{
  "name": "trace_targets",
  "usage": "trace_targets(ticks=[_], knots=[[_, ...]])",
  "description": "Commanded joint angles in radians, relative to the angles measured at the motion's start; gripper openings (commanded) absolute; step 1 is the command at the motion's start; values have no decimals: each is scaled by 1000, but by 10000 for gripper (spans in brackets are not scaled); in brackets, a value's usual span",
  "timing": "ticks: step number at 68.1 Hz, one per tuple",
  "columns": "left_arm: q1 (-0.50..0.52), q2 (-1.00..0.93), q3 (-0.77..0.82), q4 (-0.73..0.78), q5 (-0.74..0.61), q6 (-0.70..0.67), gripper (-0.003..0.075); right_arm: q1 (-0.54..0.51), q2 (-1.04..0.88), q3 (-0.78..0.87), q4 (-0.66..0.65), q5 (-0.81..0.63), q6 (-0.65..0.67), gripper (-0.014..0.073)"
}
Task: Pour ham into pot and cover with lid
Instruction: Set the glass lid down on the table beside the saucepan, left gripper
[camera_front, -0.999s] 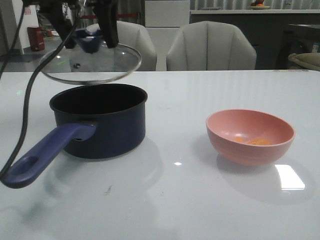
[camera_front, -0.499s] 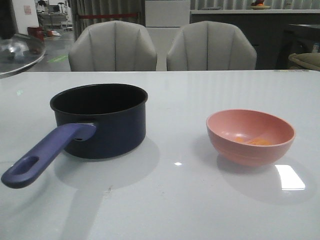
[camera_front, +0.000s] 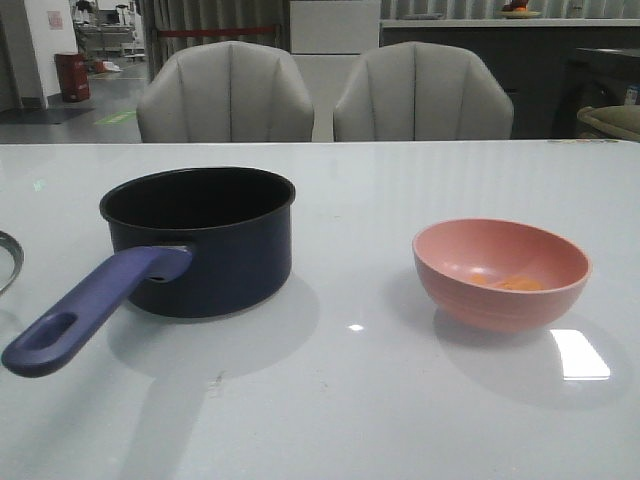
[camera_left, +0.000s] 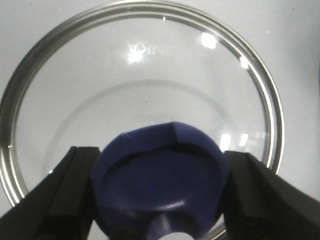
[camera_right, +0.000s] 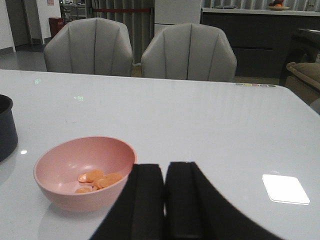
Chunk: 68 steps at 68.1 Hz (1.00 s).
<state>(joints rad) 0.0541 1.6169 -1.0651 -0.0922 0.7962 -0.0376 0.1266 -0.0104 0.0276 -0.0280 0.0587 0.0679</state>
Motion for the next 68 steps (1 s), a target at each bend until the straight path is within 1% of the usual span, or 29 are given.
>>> trace_targets(ticks=[1,12,16,22,24,25,29,34,46,50,59,68], knots=[[1,3,-21,-17,-50,2,279,-5,-20,-6,-16,-84,1,162],[1,51,-21,-17,-45,2,284,-5,-20,-6,-16,-84,1,162],[1,64,-21,-17,-45,2,302,-7,-20,-6,-16,-84,1,162],[1,76,-21,-13,-49,2,400,-8,-20,-6,-16,-84,1,162],[1,78,-21,-13,-49,2,455,-8,-20,-6,-16,-84,1,162],[1,77,-21,-13,-49,2,466,-8,-20,-6,-16,-84,1,162],[1,77,-21,-13,-49,2,559,-8,-20,-6,-16,-84,1,162],[-1,77,-29,-11,-49,2,615,-8,-20,-6,-16,-84,1,162],[-13,51,-63,-1,-34,2,617,-8,-20,-6,-16,-84,1,162],[-27,19,-66,0,-40,25,617,-8,-20,-6,-16,-84,1,162],[-82,-91,-61,4,-42,38,617,-8,-20,-6,-16,-84,1,162],[-147,-233,-8,15,-96,38,617,-8,-20,-6,-16,-84,1,162]])
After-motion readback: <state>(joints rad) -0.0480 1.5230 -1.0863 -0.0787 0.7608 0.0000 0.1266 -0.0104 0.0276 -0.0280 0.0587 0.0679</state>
